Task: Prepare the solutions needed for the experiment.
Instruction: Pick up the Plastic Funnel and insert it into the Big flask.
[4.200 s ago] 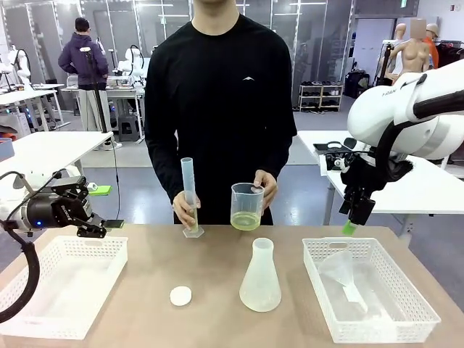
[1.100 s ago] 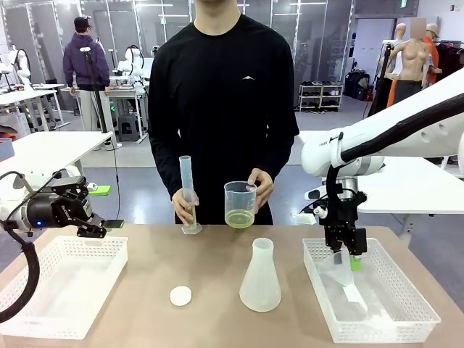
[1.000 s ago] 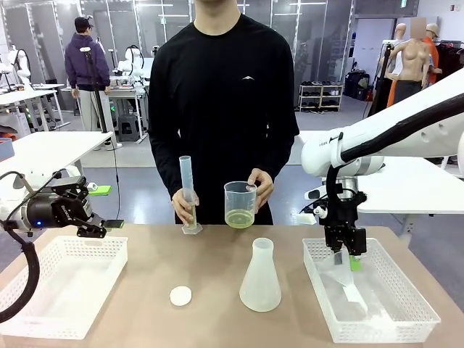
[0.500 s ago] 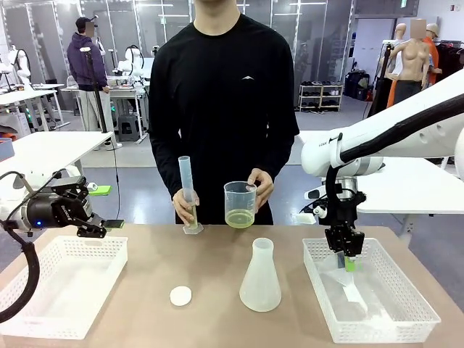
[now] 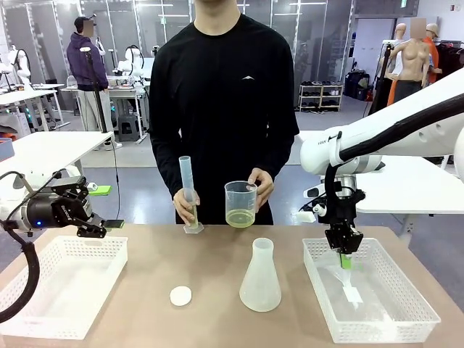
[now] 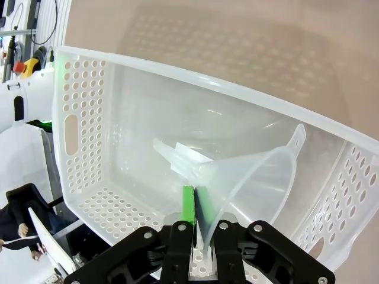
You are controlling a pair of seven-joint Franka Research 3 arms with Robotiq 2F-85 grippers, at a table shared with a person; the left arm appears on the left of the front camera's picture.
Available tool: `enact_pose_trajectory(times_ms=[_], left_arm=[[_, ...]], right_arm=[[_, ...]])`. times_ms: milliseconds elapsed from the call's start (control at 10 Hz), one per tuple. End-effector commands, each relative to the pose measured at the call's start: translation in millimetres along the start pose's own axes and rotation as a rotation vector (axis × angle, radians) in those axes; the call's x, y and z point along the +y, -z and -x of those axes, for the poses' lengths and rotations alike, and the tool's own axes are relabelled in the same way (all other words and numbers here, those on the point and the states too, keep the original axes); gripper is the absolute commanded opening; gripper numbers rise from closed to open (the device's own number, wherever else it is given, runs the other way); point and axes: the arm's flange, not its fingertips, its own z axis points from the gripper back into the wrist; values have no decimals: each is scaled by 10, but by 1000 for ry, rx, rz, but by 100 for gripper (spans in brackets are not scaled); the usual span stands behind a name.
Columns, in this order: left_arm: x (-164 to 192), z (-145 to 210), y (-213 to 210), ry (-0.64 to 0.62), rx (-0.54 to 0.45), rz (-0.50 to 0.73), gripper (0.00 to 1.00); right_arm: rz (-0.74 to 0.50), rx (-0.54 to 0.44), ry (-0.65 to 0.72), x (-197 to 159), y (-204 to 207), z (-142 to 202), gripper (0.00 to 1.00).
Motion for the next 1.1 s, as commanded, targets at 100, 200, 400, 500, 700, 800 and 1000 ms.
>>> enact_pose_trajectory(times_ms=[100, 200, 400, 500, 700, 800, 1000], left_arm=[[-8, -1, 8, 7, -2, 6, 100], [-8, -1, 8, 7, -2, 6, 100], [-8, -1, 8, 7, -2, 6, 100], [-8, -1, 8, 7, -2, 6, 100], [-8, -1, 8, 7, -2, 6, 100], [-8, -1, 8, 7, -2, 6, 100], [-8, -1, 8, 7, -2, 6, 100]], right_arm=[[57, -2, 68, 126, -73, 2, 0], [98, -13, 101, 268, -163, -36, 0], [214, 9, 242, 628, -426, -109, 0], [300, 23, 289, 842, -578, -148, 0], [491, 51, 343, 1337, -871, -231, 0], [592, 61, 369, 1582, -1026, -265, 0], [758, 118, 432, 2014, -1259, -362, 0]])
